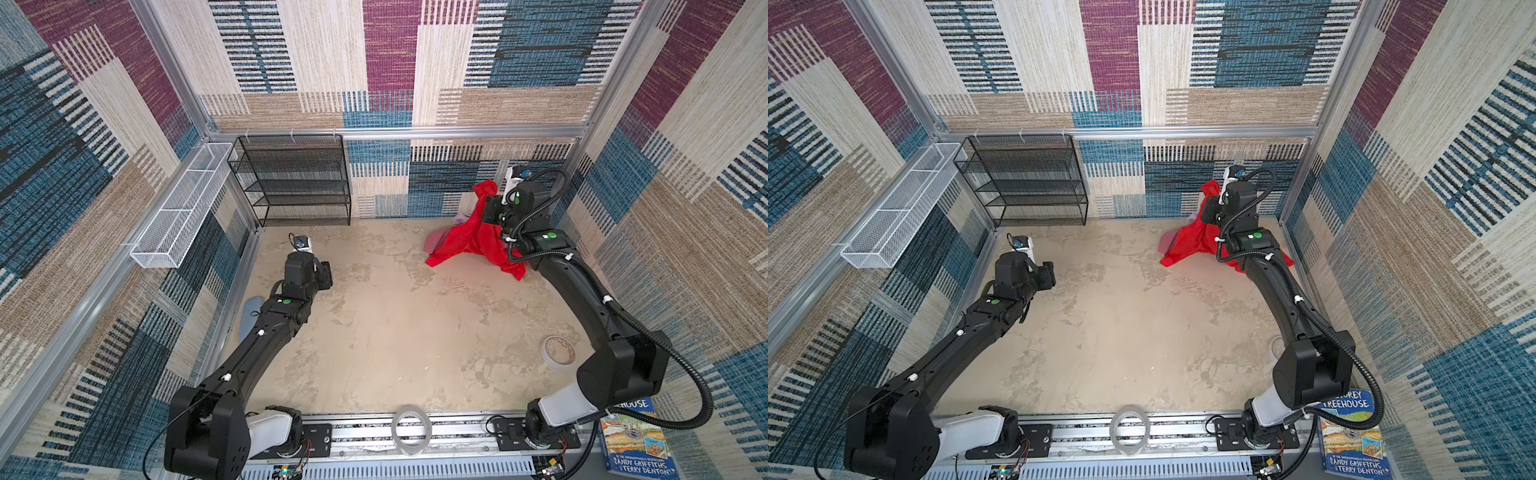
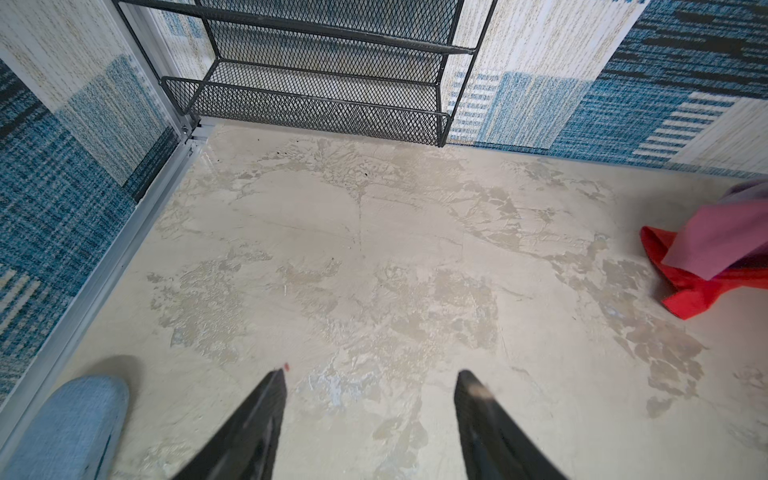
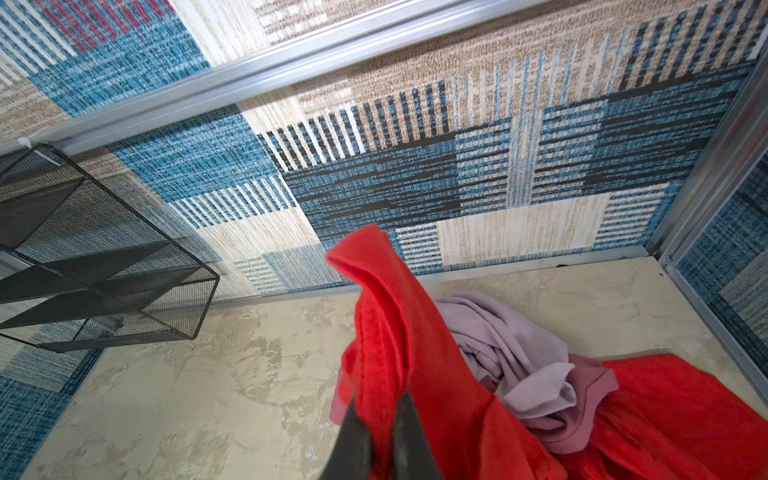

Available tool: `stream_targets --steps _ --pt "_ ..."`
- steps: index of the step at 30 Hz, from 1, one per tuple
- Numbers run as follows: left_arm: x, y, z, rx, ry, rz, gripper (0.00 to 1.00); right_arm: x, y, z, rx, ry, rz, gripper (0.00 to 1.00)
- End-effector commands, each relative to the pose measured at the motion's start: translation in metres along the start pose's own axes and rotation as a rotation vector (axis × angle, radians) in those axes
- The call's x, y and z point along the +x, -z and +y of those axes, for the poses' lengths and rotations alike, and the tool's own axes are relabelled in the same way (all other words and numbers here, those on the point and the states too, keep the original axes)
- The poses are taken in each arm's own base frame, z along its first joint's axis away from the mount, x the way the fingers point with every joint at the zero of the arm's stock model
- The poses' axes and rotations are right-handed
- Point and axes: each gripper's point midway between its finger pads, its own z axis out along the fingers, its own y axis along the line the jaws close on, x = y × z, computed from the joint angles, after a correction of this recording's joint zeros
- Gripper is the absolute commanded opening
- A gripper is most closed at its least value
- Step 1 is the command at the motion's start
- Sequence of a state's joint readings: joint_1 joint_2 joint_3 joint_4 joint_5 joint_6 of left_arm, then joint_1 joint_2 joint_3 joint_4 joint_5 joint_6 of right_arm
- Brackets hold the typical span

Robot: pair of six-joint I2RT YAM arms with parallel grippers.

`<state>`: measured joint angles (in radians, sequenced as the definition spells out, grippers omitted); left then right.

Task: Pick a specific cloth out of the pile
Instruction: 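Lift the red cloth high with the right gripper, pulling it free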

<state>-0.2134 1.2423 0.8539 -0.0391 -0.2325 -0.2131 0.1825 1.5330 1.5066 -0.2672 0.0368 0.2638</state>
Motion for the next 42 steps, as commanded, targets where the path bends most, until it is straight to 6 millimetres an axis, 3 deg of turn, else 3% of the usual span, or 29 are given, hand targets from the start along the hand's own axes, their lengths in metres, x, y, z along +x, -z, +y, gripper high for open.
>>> stream_targets --steps 1,23,24,35,42 --pt "-0.002 0.002 0.002 -0.007 0.021 -0.007 0.68 -0.022 0.01 0.004 -0.015 -0.01 -0.062 0.0" --pt "-0.003 0.004 0.002 -0.005 0.024 -0.012 0.68 -0.066 0.039 -0.001 0.018 0.008 -0.165 0.0" --pt "-0.002 0.004 0.002 -0.005 0.024 -0.011 0.68 -0.079 0.044 0.002 0.012 0.008 -0.191 0.0" --pt "-0.002 0.004 0.003 -0.009 0.023 -0.01 0.68 -0.111 0.057 0.009 -0.005 0.014 -0.254 0.0" --pt "-0.004 0.006 0.003 -0.007 0.025 -0.015 0.68 -0.133 0.067 0.024 -0.063 0.029 -0.286 0.0"
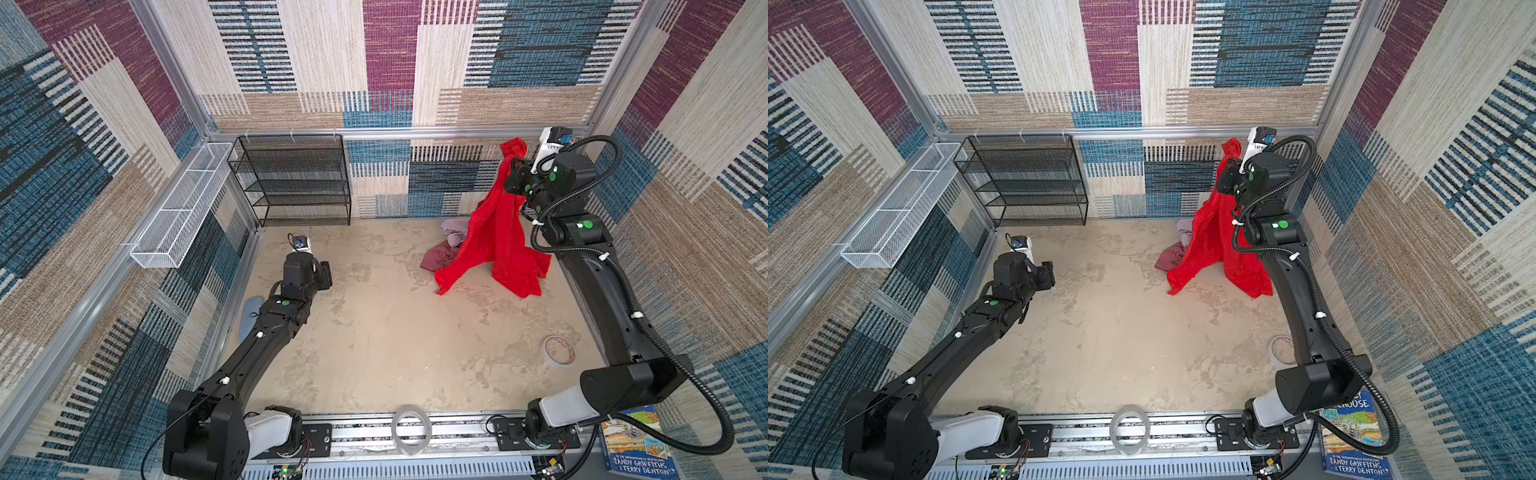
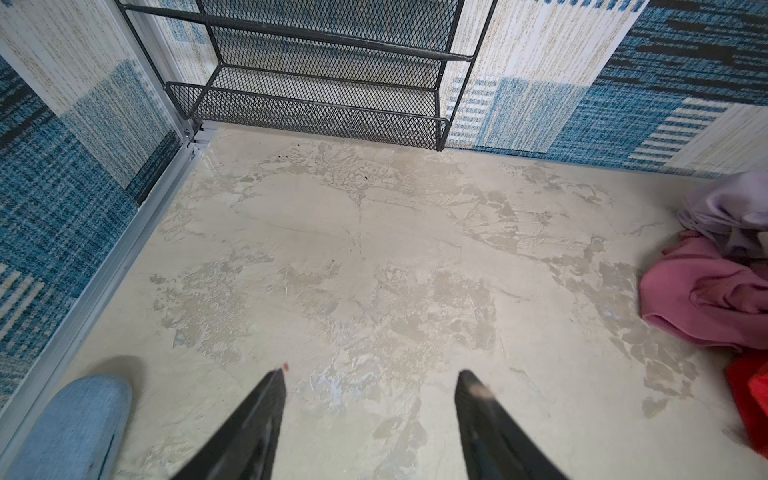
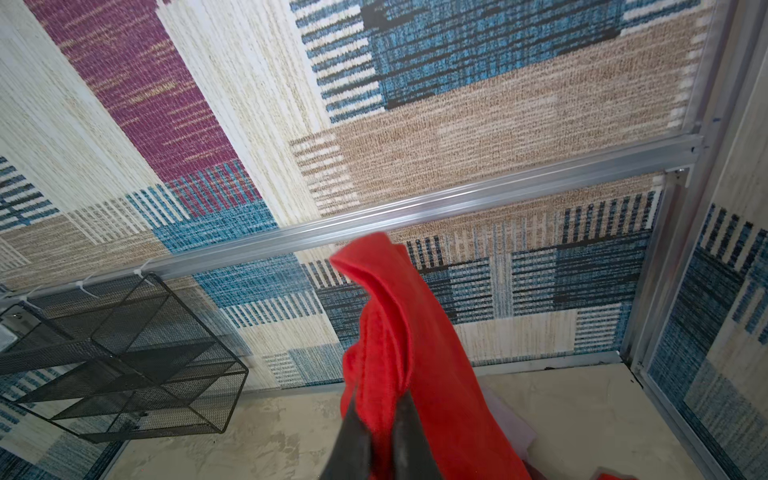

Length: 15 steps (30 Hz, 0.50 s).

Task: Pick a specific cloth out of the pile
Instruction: 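Lift the red cloth high with the right gripper, pulling it free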

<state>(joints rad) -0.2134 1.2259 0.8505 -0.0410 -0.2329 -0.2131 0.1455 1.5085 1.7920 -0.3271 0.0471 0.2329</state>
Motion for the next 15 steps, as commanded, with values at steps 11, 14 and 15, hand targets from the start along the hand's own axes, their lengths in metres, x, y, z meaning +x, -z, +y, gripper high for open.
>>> stream_targets --steps 11,14,15 --pt "-0.011 0.011 -0.001 0.015 0.051 -0.022 0.68 -0.053 0.016 0.043 -0.179 0.04 -0.057 0.0" --pt "-0.015 0.016 -0.001 0.02 0.061 -0.031 0.68 -0.065 0.024 0.054 -0.228 0.038 -0.068 0.0" --pt "-0.016 0.017 -0.002 0.021 0.062 -0.033 0.68 -0.07 0.028 0.059 -0.248 0.041 -0.074 0.0"
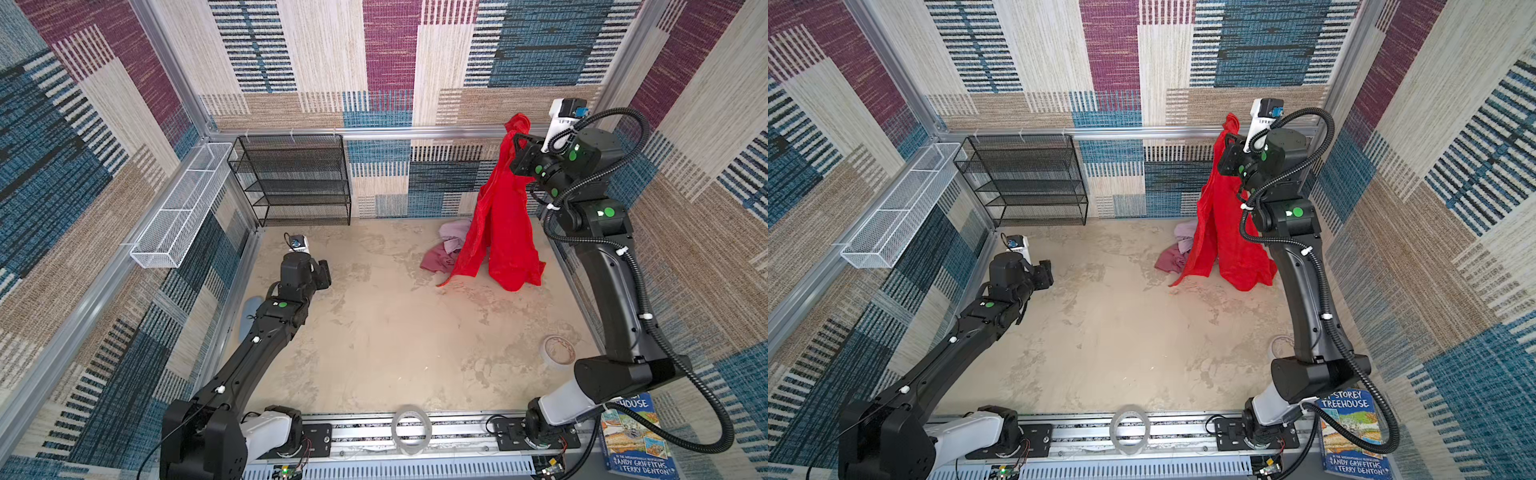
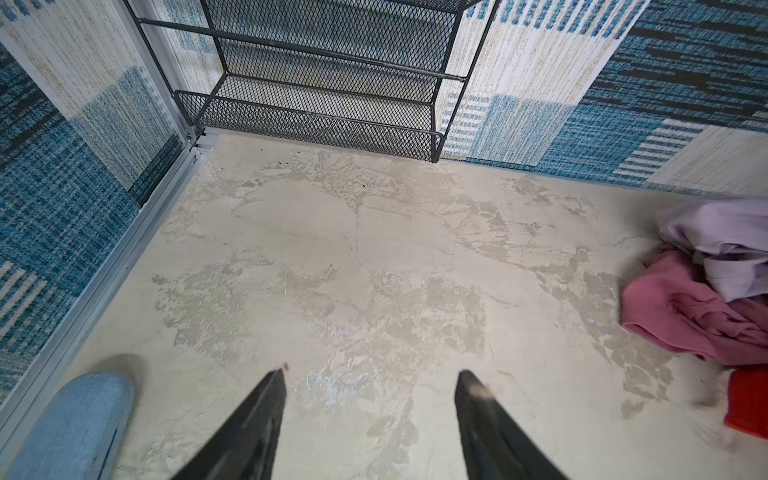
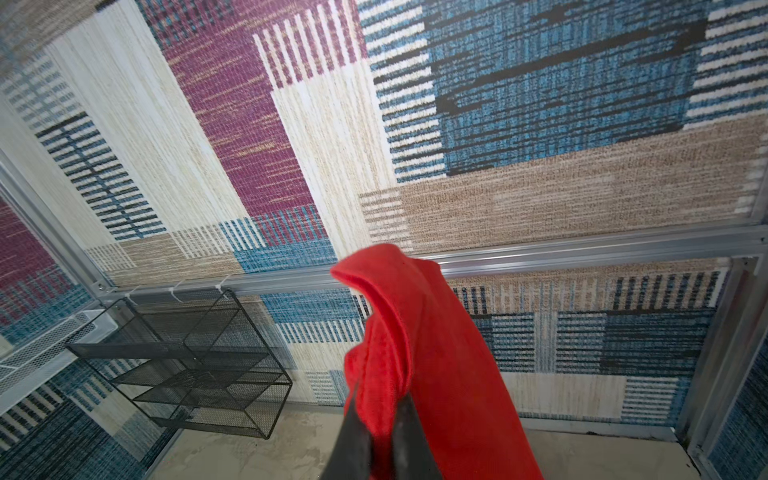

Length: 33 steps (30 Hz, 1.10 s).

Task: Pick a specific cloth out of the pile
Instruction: 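Lift the red cloth high with the right gripper, pulling it free, then carry the red cloth toward the left gripper and lower it onto the floor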

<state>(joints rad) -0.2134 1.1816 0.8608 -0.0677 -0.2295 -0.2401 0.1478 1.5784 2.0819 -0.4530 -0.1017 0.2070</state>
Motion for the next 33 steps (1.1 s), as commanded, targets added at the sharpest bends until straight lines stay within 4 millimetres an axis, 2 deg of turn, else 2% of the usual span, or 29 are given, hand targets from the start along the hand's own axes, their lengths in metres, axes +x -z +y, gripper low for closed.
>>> stream_targets --steps 1,8,13,17,22,27,33 --pt "-0.008 0.006 -0.002 0.014 0.033 -0.01 0.68 -0.017 0.007 0.022 -0.096 0.013 -0.028 0.0" --pt "-0.015 0.018 -0.006 0.037 0.042 -0.006 0.68 -0.04 0.021 0.069 -0.24 0.041 -0.053 0.01" --pt "-0.024 0.03 -0.006 0.023 0.045 0.022 0.68 -0.049 0.029 0.106 -0.331 0.061 -0.065 0.01" --pt "-0.031 0.042 -0.005 0.019 0.05 0.035 0.68 -0.052 0.039 0.127 -0.411 0.046 -0.074 0.02" --pt "-0.038 0.059 -0.002 0.017 0.073 0.04 0.67 -0.049 0.05 0.159 -0.577 0.01 -0.052 0.02" --pt "-0.045 0.077 0.0 0.024 0.091 0.034 0.68 -0.039 0.058 0.2 -0.771 -0.027 -0.016 0.02" --pt "-0.048 0.098 0.006 0.016 0.108 0.026 0.68 -0.024 0.058 0.24 -0.893 -0.063 0.009 0.02"
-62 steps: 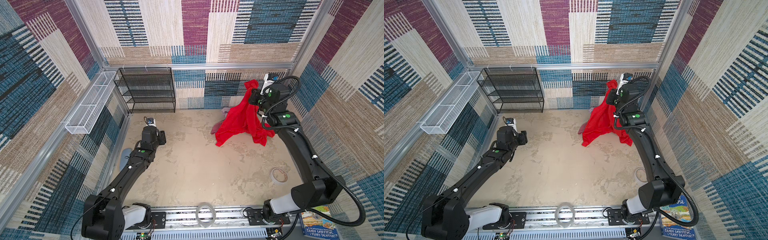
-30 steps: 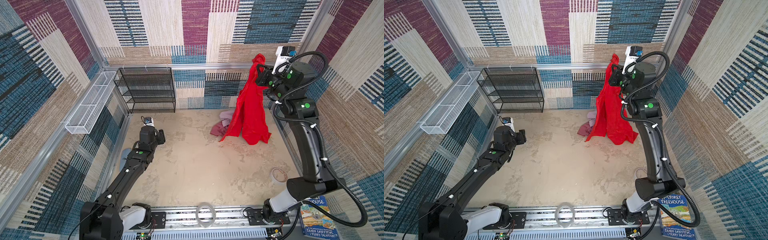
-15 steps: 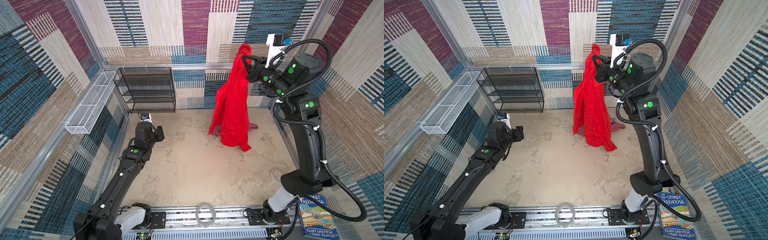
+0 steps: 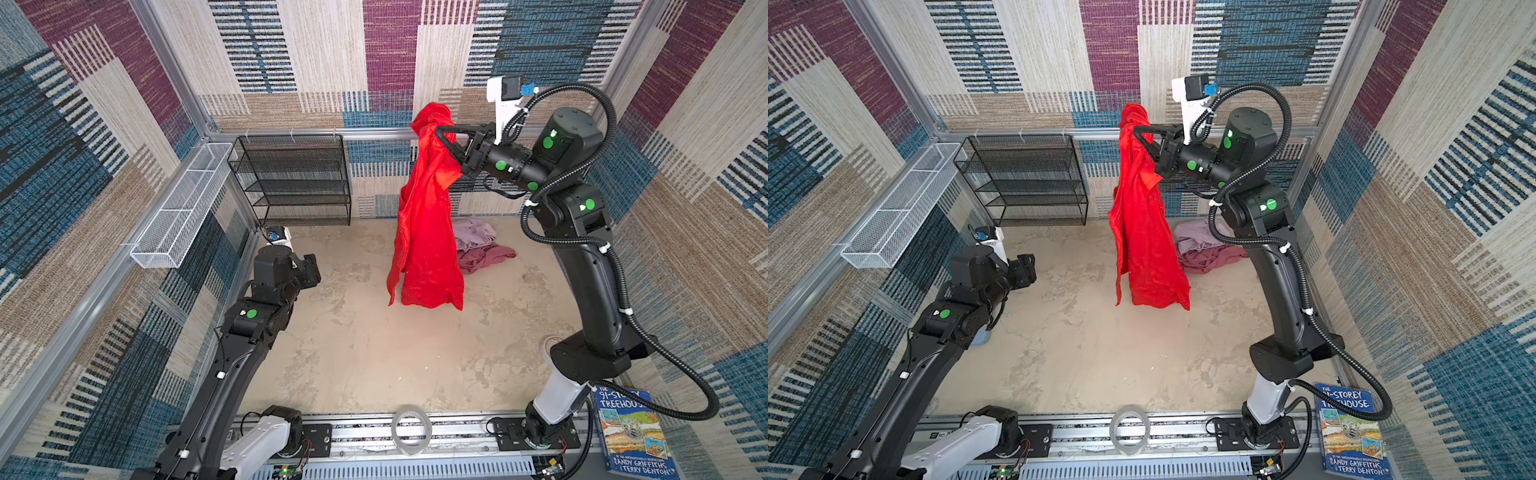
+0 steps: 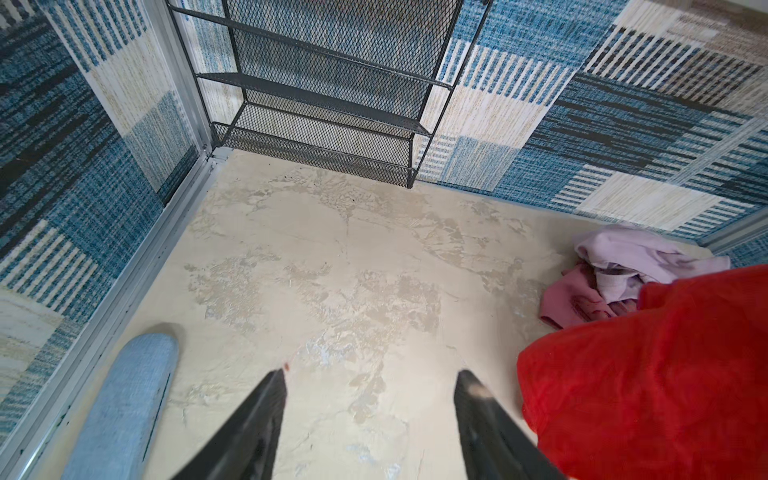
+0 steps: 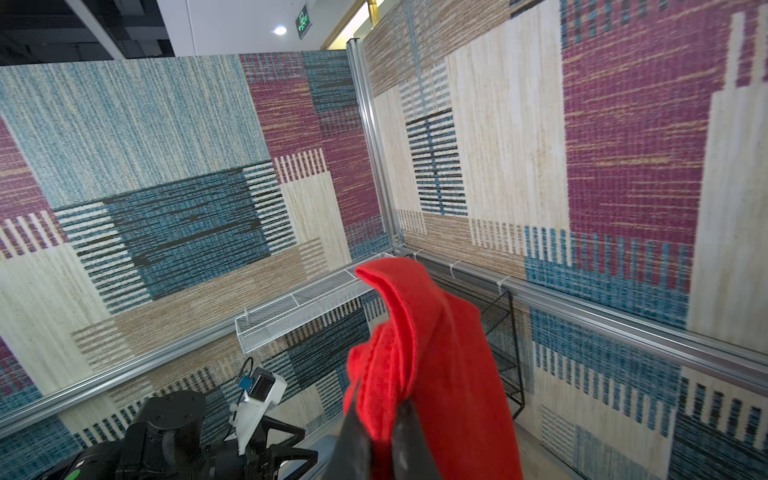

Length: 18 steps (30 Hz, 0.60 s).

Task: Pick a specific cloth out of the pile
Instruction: 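Carry the red cloth toward the left gripper and lower it onto the floor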

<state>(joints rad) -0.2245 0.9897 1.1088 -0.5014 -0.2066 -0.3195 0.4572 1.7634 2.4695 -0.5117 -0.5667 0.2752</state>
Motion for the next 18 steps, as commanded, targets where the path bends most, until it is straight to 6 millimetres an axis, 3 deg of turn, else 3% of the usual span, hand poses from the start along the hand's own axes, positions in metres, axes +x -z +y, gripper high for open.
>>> stream_targets --steps 1,11,18 --pt "0.005 0.011 0.006 -0.021 0.034 0.022 0.68 -0.01 -0.011 0.033 -0.132 0.015 -0.052 0.01" --pt "0.004 0.036 0.017 -0.049 0.039 0.009 0.68 0.015 -0.057 0.092 -0.326 -0.007 -0.048 0.01" --pt "0.0 0.051 0.022 -0.054 0.04 -0.018 0.68 0.038 -0.083 0.111 -0.382 -0.048 -0.038 0.0"
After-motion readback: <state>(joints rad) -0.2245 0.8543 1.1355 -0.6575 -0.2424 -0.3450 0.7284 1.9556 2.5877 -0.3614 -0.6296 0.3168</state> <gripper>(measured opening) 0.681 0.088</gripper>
